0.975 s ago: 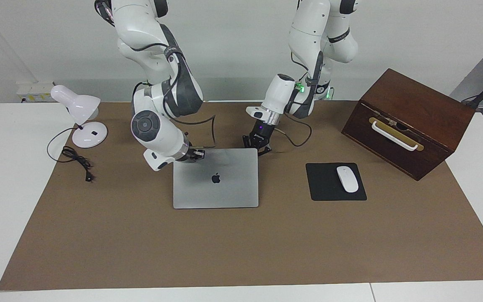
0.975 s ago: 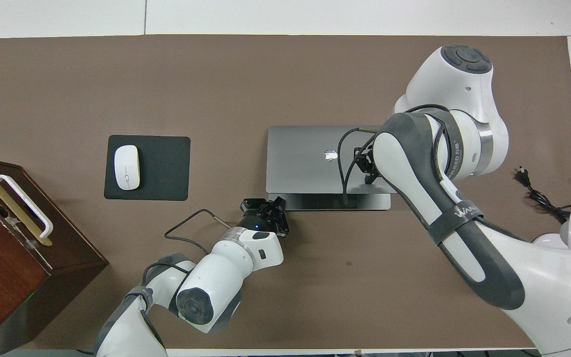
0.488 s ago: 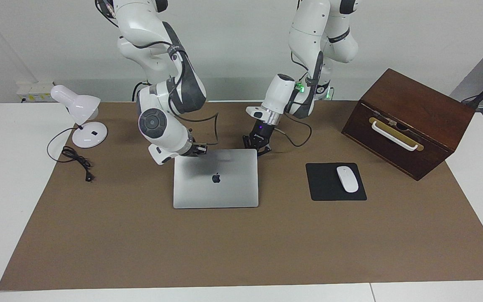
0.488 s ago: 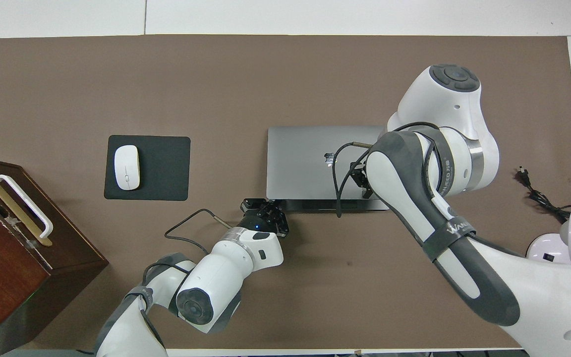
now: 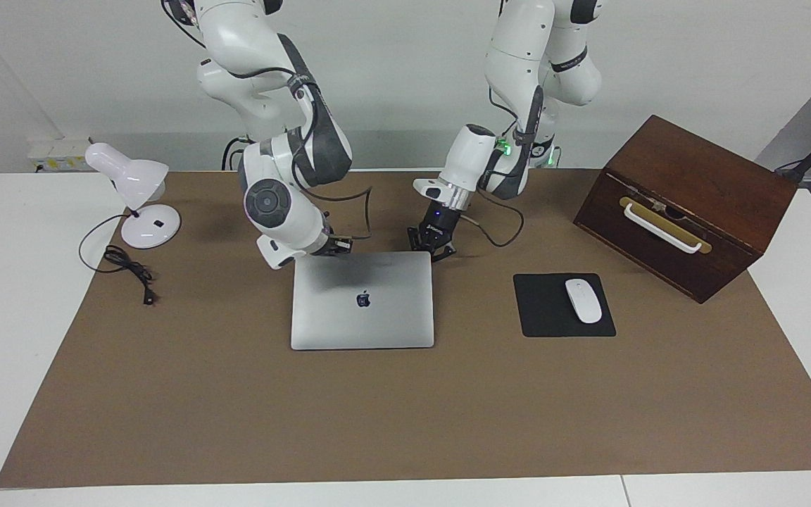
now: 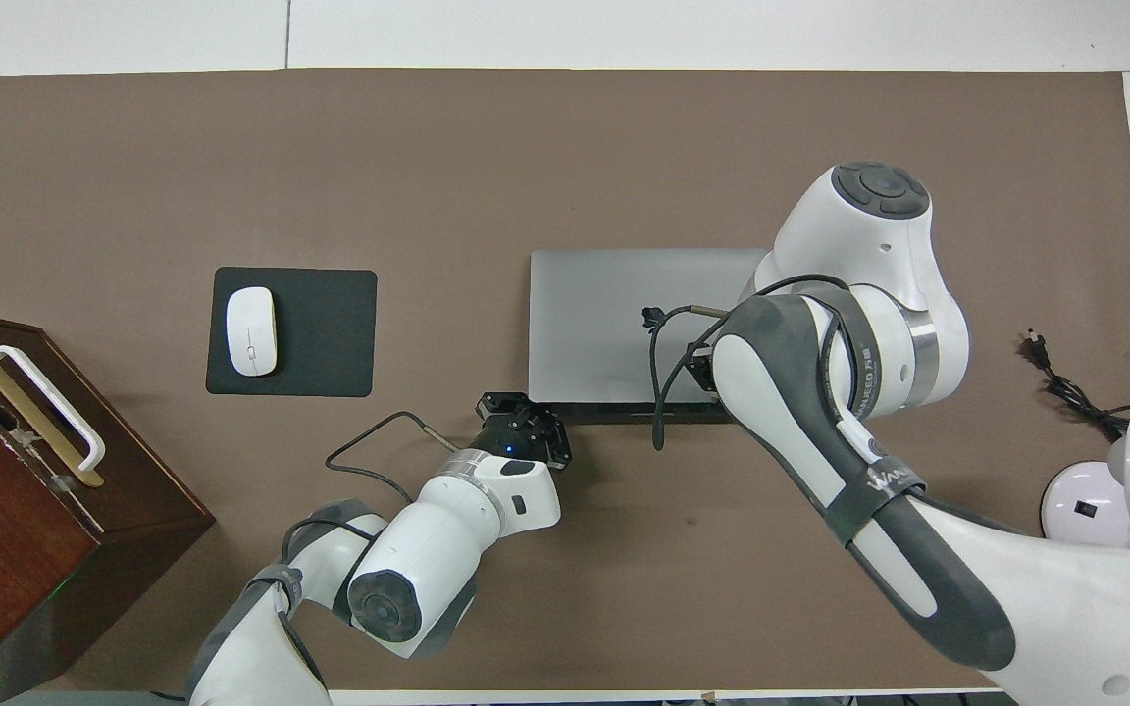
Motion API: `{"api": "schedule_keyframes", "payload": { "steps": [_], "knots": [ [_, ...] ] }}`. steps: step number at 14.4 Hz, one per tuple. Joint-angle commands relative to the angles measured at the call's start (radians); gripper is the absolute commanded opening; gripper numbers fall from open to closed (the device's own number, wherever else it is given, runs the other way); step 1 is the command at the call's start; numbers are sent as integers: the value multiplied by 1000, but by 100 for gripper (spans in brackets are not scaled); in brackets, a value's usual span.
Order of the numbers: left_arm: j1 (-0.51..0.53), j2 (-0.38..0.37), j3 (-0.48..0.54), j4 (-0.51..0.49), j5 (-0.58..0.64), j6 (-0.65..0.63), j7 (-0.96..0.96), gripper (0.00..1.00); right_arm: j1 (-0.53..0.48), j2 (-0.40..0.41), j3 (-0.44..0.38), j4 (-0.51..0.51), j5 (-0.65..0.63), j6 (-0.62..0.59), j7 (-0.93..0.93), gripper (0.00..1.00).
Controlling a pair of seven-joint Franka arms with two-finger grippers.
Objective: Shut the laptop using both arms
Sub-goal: 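Press the lid flat with the right gripper while the left gripper holds the base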
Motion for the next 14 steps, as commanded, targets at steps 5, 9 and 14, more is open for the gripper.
{"api": "schedule_keyframes", "payload": {
  "steps": [5, 9, 14],
  "knots": [
    [-13, 52, 14, -67, 14, -9, 11, 0, 0, -48, 0, -83, 25, 58, 4, 0],
    [-12, 57, 14, -67, 14, -9, 12, 0, -1, -46, 0, -71, 25, 50, 12, 0],
    [-12, 57, 14, -59, 14, -9, 11, 0, -26, -49, -4, 29, 25, 40, 7, 0]
  ]
}}
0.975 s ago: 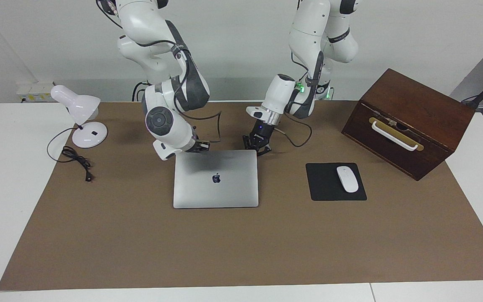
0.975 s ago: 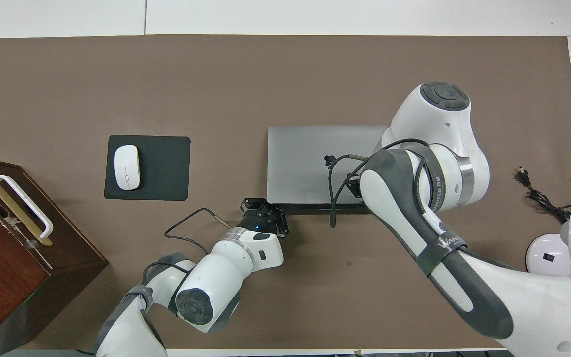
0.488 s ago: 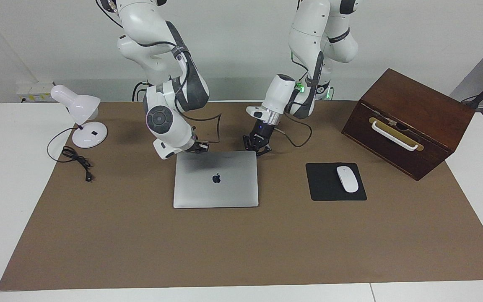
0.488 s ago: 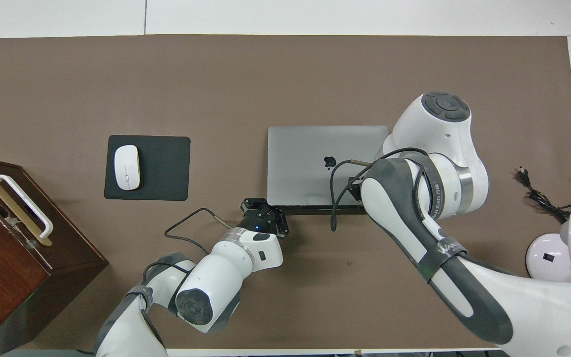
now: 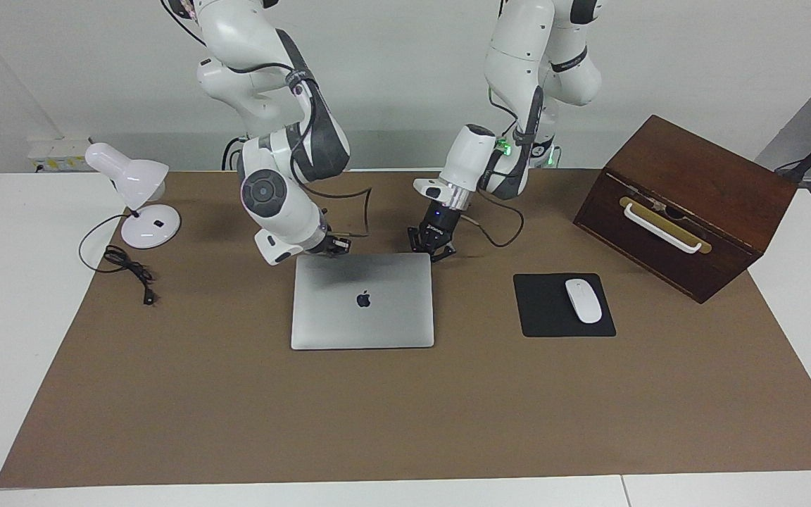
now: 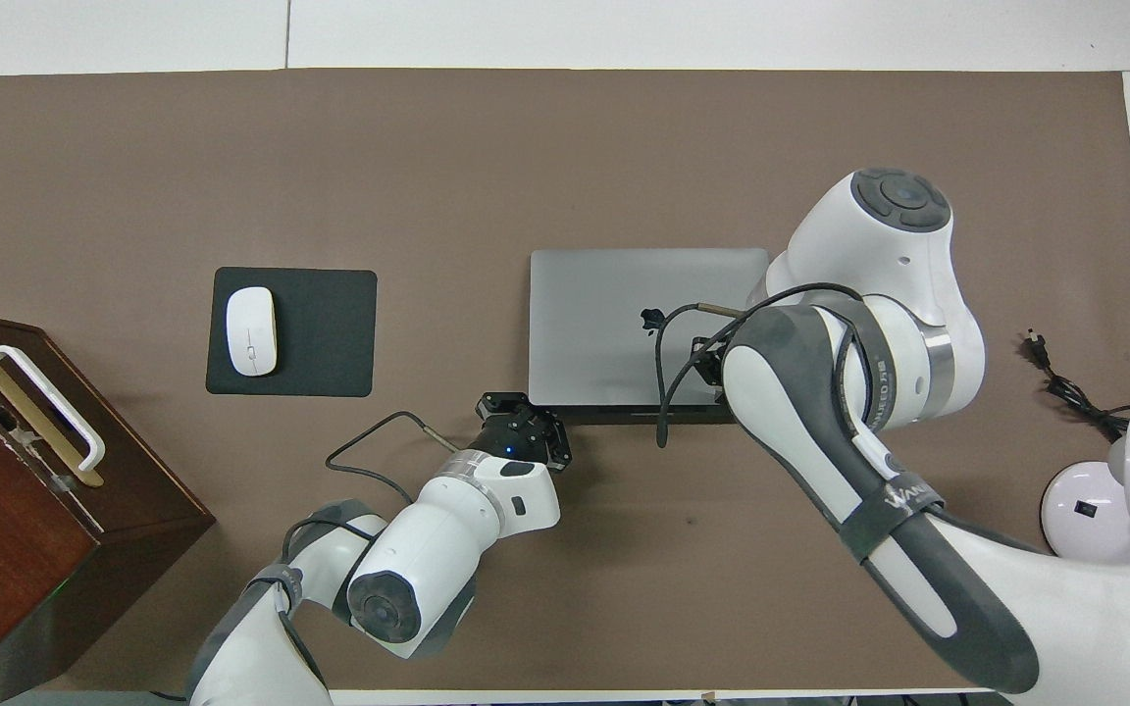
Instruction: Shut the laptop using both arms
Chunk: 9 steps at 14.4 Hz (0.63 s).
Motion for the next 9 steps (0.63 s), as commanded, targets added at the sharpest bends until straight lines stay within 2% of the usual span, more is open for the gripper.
{"api": "schedule_keyframes", "payload": {
  "steps": [1, 4, 6, 9],
  "knots": [
    [-12, 55, 13, -54, 11, -17, 4, 0, -27, -10, -1, 41, 25, 30, -6, 0],
    [-7, 27, 13, -49, 11, -19, -13, 0, -44, -10, -5, 52, 7, 222, -36, 0],
    [-4, -2, 13, -54, 11, -22, -30, 0, -68, 10, -7, 113, 2, 306, -61, 0],
    [-4, -45, 11, -65, 11, -28, -42, 0, -133, 47, -5, 285, -94, 251, -134, 0]
  ]
}}
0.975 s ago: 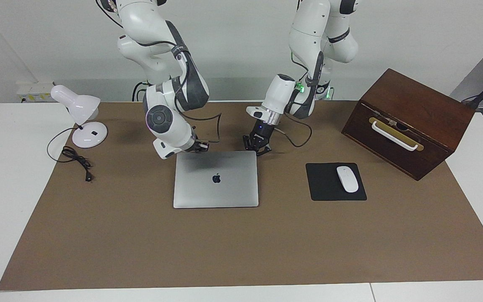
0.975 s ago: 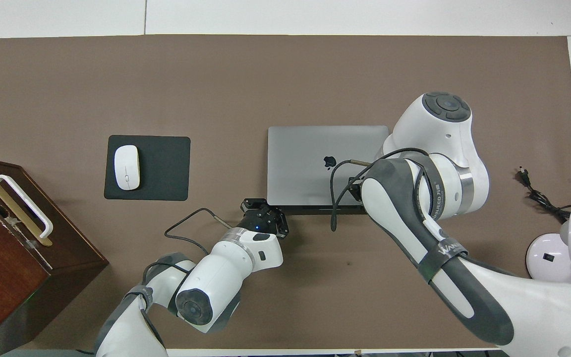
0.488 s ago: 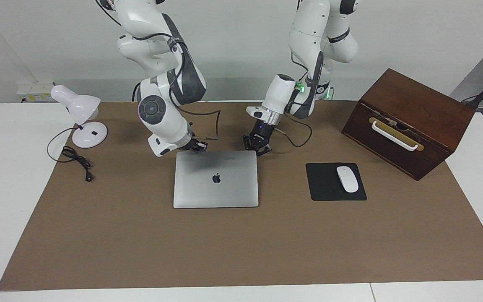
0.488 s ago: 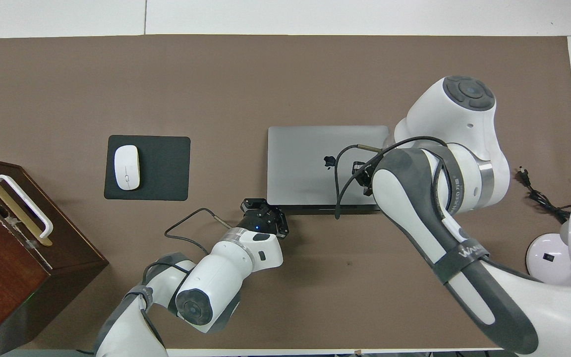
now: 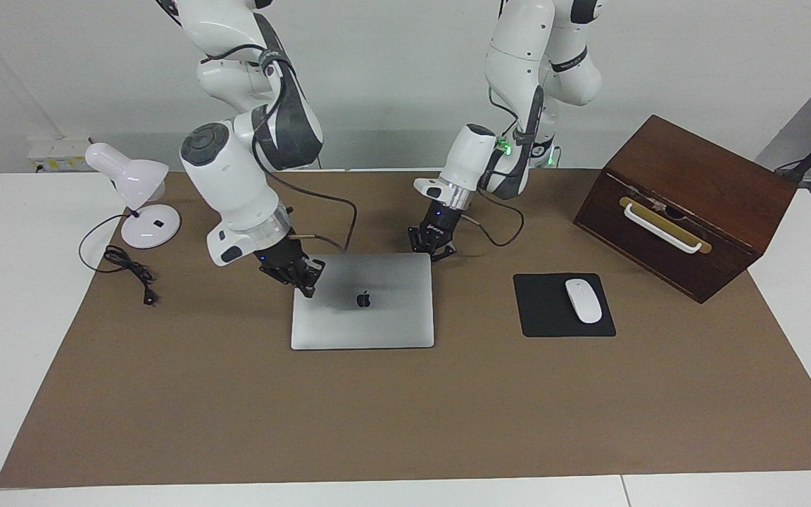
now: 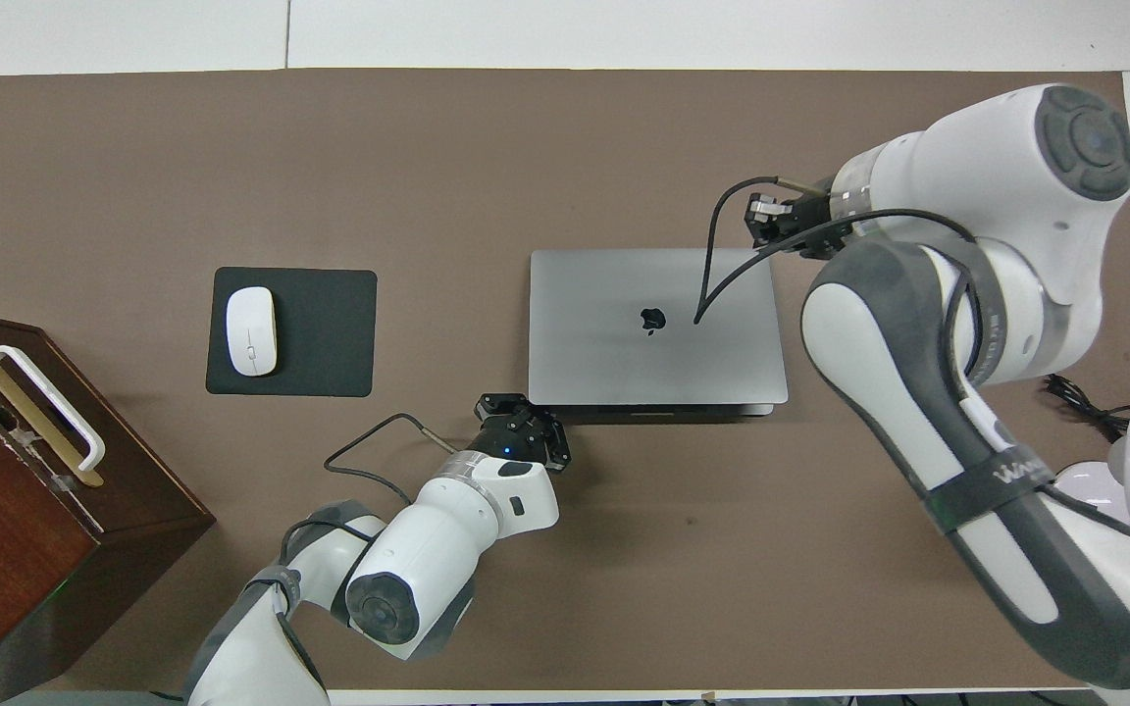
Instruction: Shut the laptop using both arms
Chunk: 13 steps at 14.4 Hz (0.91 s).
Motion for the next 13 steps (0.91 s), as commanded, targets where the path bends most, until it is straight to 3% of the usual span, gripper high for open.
{"api": "schedule_keyframes", "payload": {
  "steps": [1, 4, 7, 8, 10, 12, 13],
  "knots": [
    [-4, -51, 11, -65, 11, -33, -26, 0, -60, 46, 7, 176, -86, -99, -80, 0],
    [-1, -117, 11, -69, 11, -123, -26, 0, -106, 23, 4, 235, -221, -241, -196, 0],
    [25, -261, 12, -68, 11, -345, -19, 0, -151, -55, -1, 235, -264, -344, -316, 28],
    [37, -313, 12, -68, 11, -424, -19, 0, -169, -82, -1, 235, -270, -364, -332, 44],
    [54, -413, 15, -62, 11, -592, -14, 0, -191, -125, -1, 235, -269, -415, -346, 53],
    [72, -504, 23, -42, 11, -755, -14, 0, -191, -166, -1, 232, -257, -473, -335, 78],
    [104, -548, 21, -24, 11, -850, -12, 0, -191, -190, -1, 221, -255, -487, -332, 80]
  ]
}}
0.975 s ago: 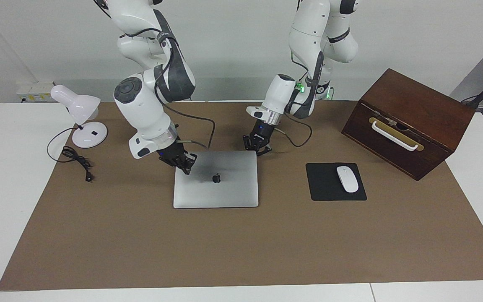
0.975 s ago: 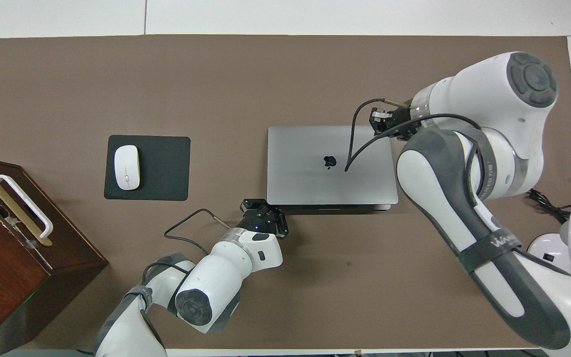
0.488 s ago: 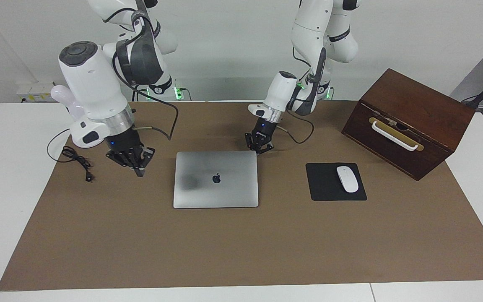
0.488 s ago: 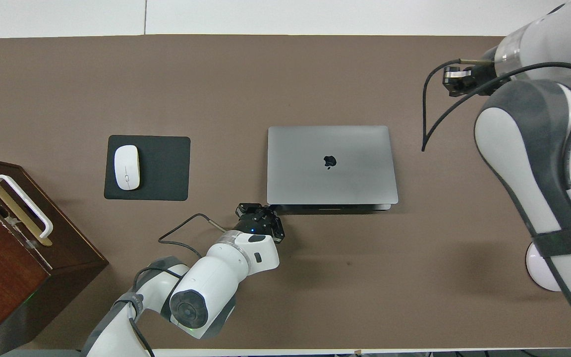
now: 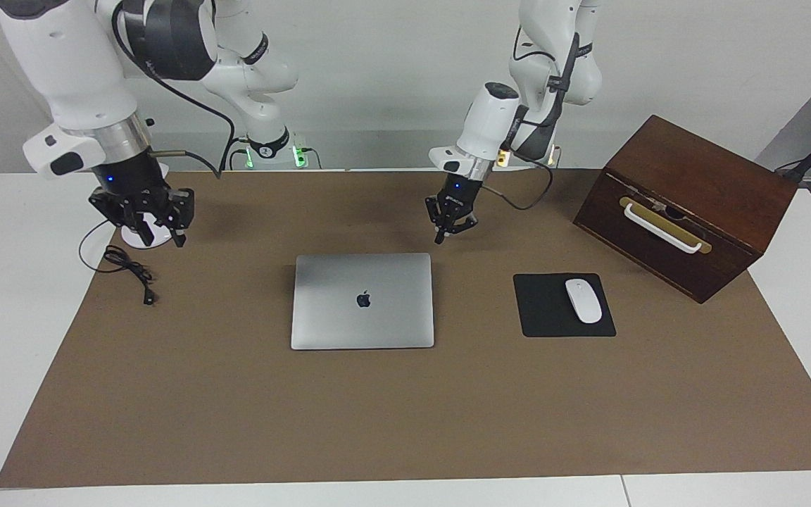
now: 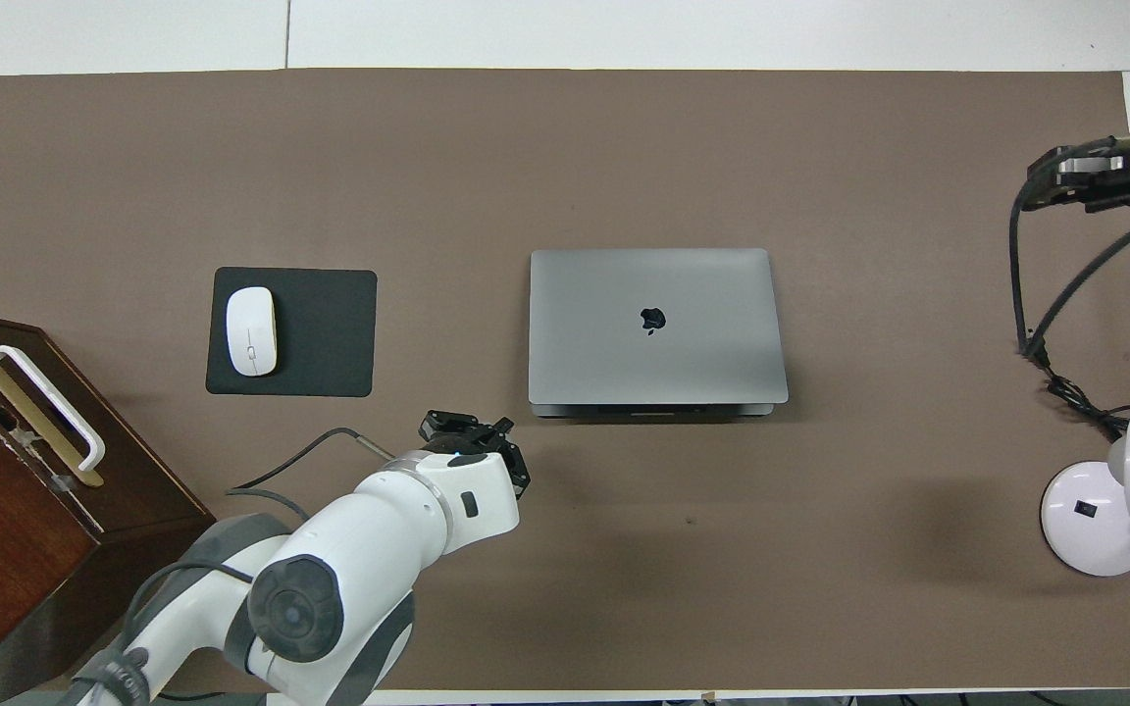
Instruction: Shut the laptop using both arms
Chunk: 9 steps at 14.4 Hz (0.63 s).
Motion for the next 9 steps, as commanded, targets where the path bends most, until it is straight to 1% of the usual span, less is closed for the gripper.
{"api": "schedule_keyframes", "payload": {
  "steps": [1, 2, 3, 5, 6, 7, 8, 9],
  "knots": [
    [60, -154, 3, 21, 11, -249, 2, 0, -7, -69, 6, -33, -2, -39, -4, 85],
    [75, -183, 3, 51, 11, -334, 2, 0, -16, -87, 6, -42, -2, -47, -4, 93],
    [92, -197, 5, 86, 11, -407, 1, 0, -29, -107, 6, -48, 0, -52, 1, 99],
    [132, -219, 3, 145, 11, -527, 1, 0, -33, -147, 7, -78, 4, -73, 13, 100],
    [155, -228, 3, 171, 11, -582, 5, 0, -32, -170, 7, -111, 4, -84, 39, 100],
    [198, -227, 2, 217, 11, -648, 5, 0, -32, -190, 7, -144, 4, -78, 54, 100],
    [242, -217, 2, 264, 11, -732, 7, 0, -30, -196, 7, -155, 4, -76, 56, 100],
    [290, -211, 3, 315, 11, -797, 7, 6, -29, -196, 7, -157, 9, -78, 55, 100]
  ]
}}
